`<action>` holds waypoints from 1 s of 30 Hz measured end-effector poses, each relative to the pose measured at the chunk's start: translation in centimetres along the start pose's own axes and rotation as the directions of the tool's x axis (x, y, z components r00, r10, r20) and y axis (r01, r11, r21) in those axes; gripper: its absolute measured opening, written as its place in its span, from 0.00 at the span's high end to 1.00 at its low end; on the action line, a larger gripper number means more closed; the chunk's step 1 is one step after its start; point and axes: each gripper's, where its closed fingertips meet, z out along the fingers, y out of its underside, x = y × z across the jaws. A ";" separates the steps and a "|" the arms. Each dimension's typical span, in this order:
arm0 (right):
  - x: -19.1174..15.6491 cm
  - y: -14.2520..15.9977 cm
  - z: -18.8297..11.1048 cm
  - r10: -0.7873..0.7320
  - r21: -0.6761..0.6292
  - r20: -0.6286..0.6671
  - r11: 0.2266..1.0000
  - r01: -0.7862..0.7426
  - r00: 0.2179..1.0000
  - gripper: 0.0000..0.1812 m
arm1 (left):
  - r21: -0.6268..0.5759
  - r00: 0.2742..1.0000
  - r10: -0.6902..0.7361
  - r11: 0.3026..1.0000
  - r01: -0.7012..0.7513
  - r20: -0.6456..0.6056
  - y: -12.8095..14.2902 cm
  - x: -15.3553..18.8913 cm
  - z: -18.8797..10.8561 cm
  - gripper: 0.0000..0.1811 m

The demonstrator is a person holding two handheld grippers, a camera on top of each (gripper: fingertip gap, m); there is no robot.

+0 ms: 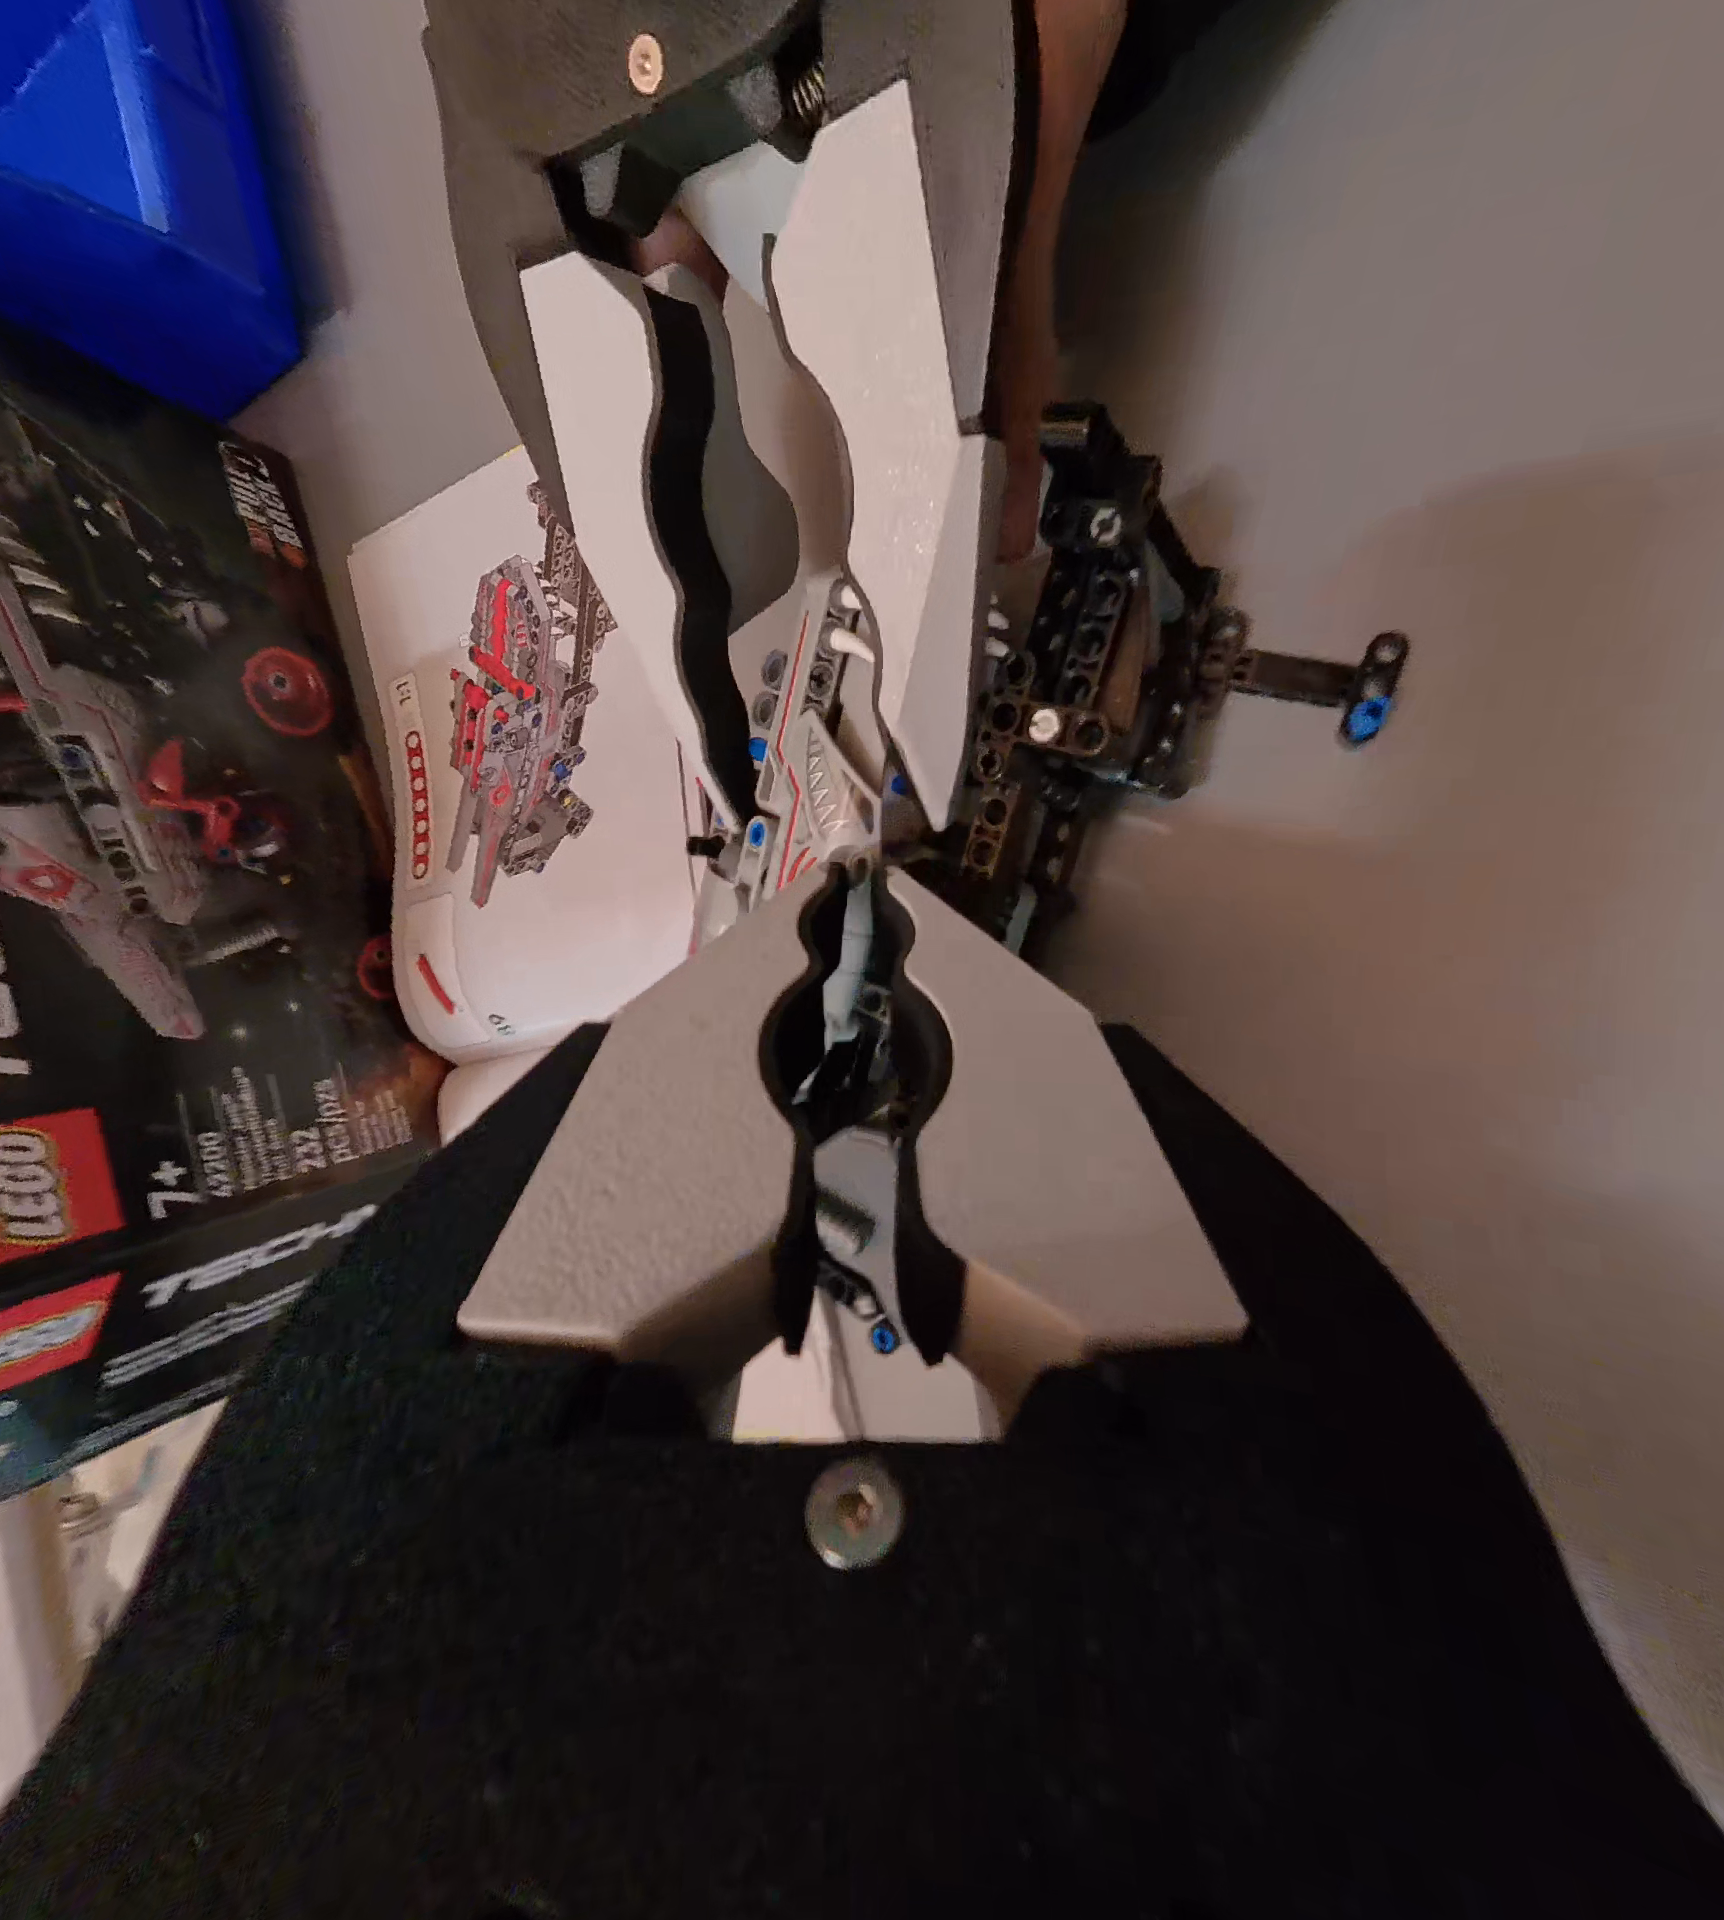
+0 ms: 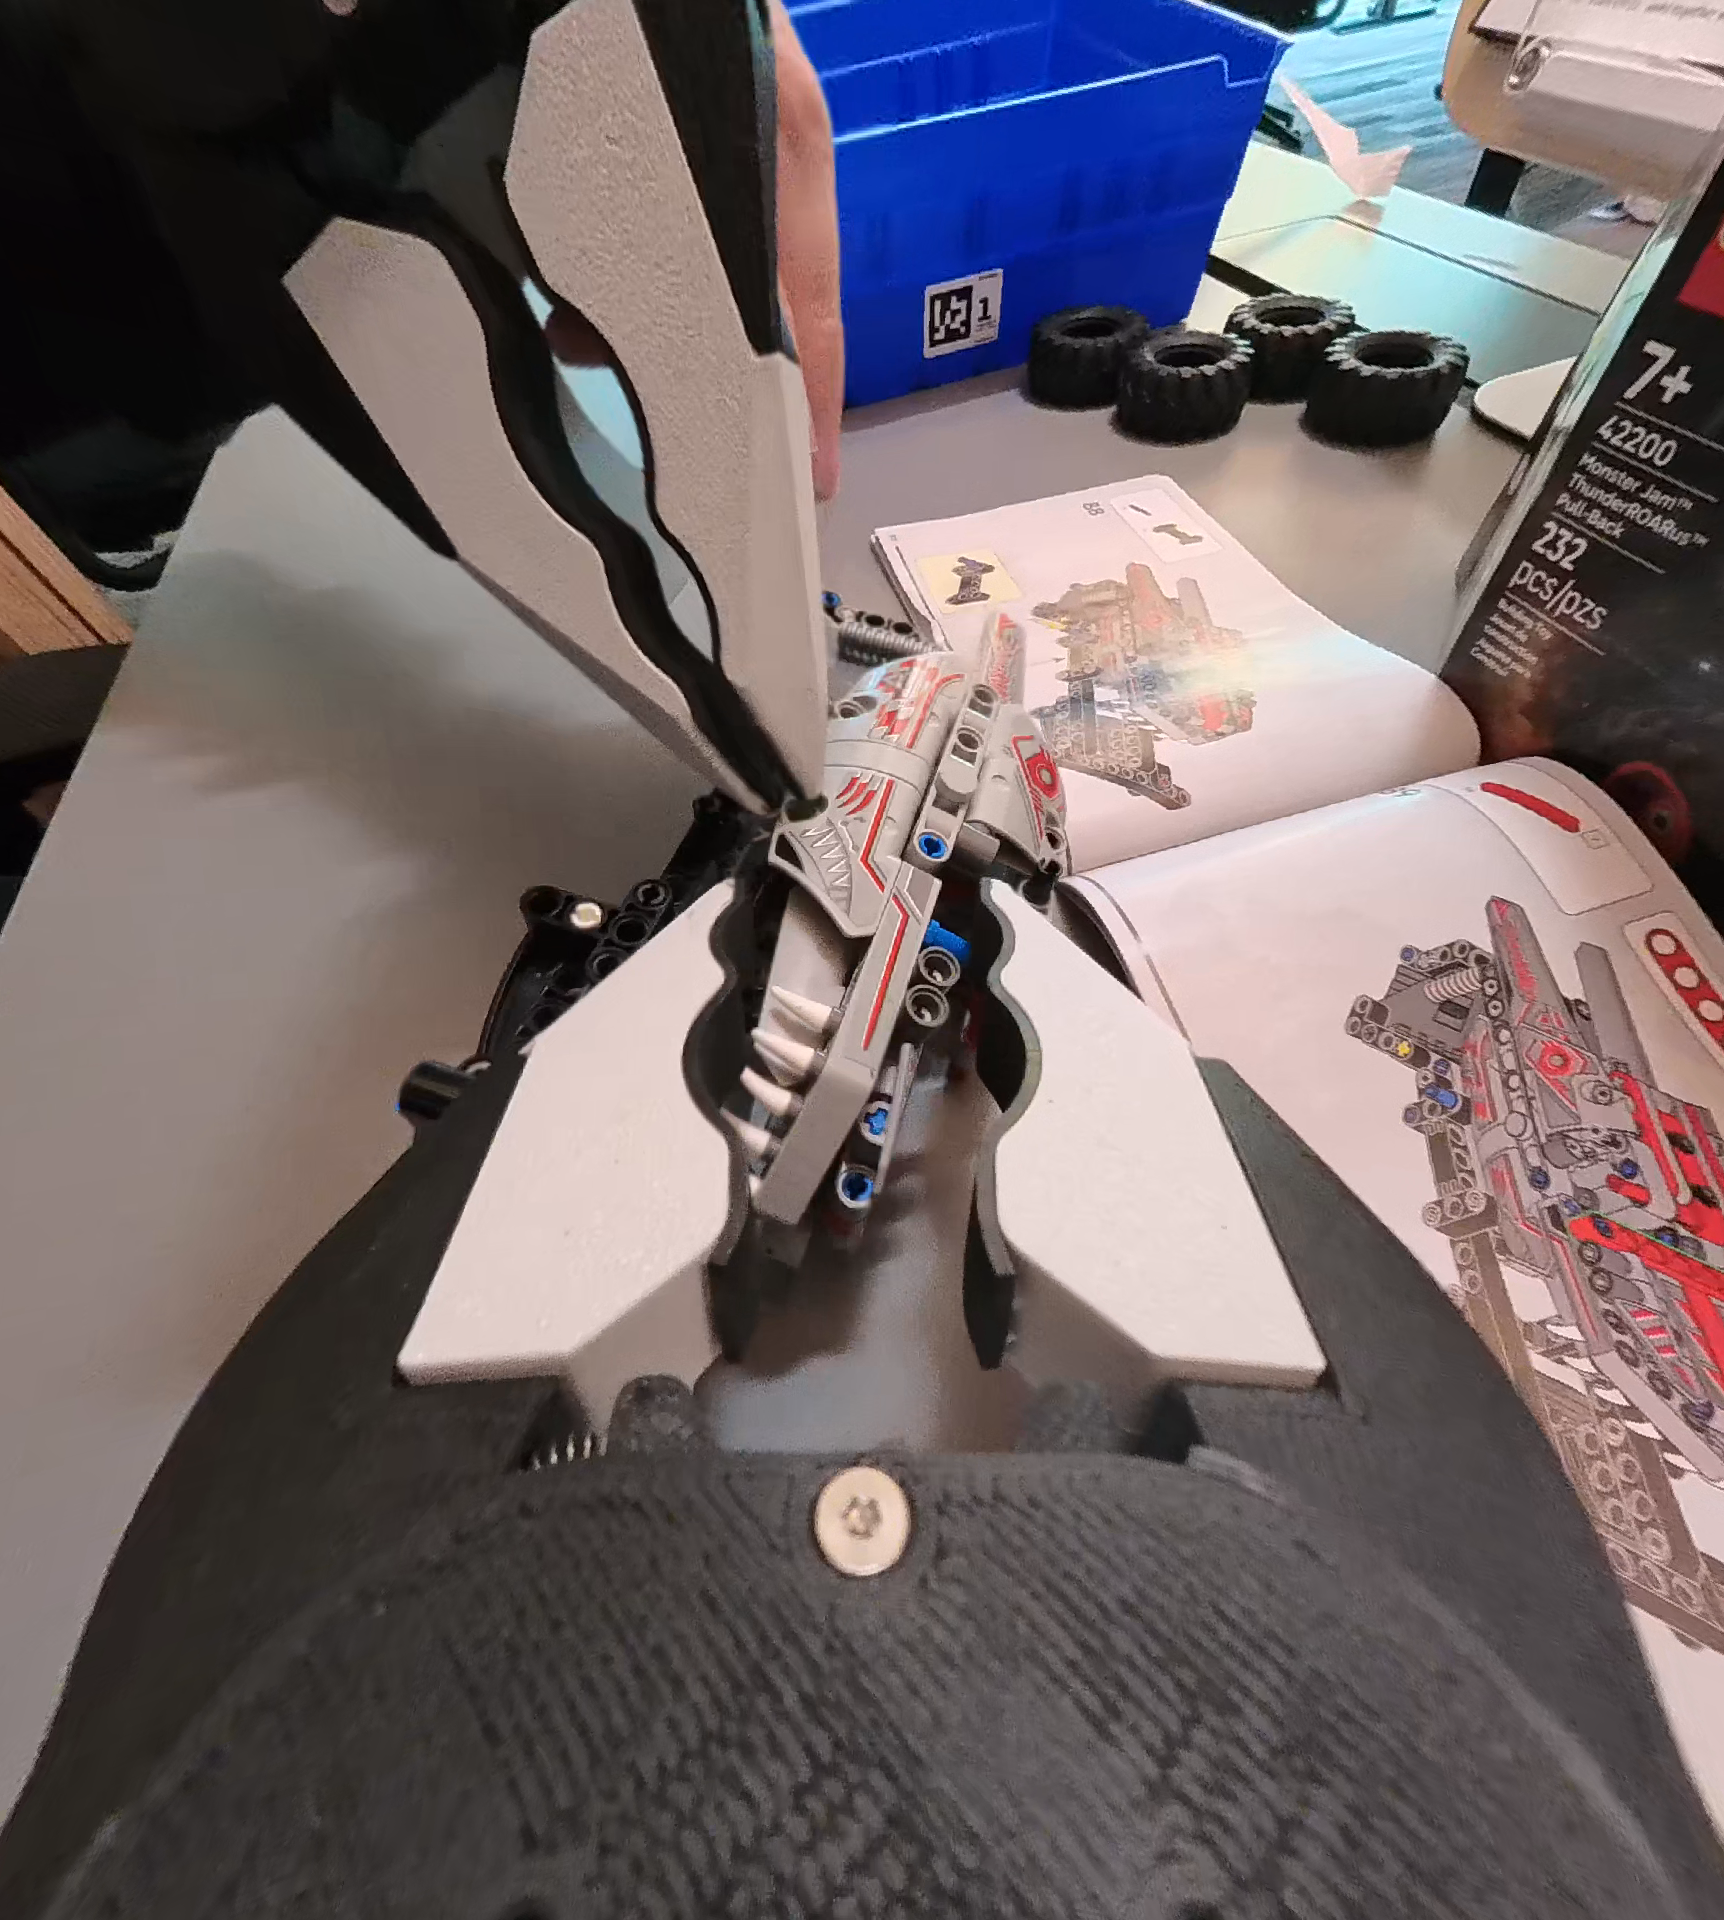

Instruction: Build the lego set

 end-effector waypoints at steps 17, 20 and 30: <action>0.2 -0.2 0.2 0.030 0.004 0.014 1.000 -0.030 0.999 0.79 | 0.128 0.929 0.370 0.922 -0.365 -0.020 0.4 1.0 0.2 1.00; 0.3 -0.2 0.4 0.027 0.003 0.010 1.000 -0.027 1.000 0.77 | 0.118 0.931 0.360 0.929 -0.352 -0.062 0.5 1.0 0.3 1.00; 0.2 -0.3 0.4 0.041 0.005 0.027 0.999 -0.041 0.999 0.79 | 0.160 0.936 0.344 0.931 -0.329 -0.077 0.4 0.0 -0.2 0.96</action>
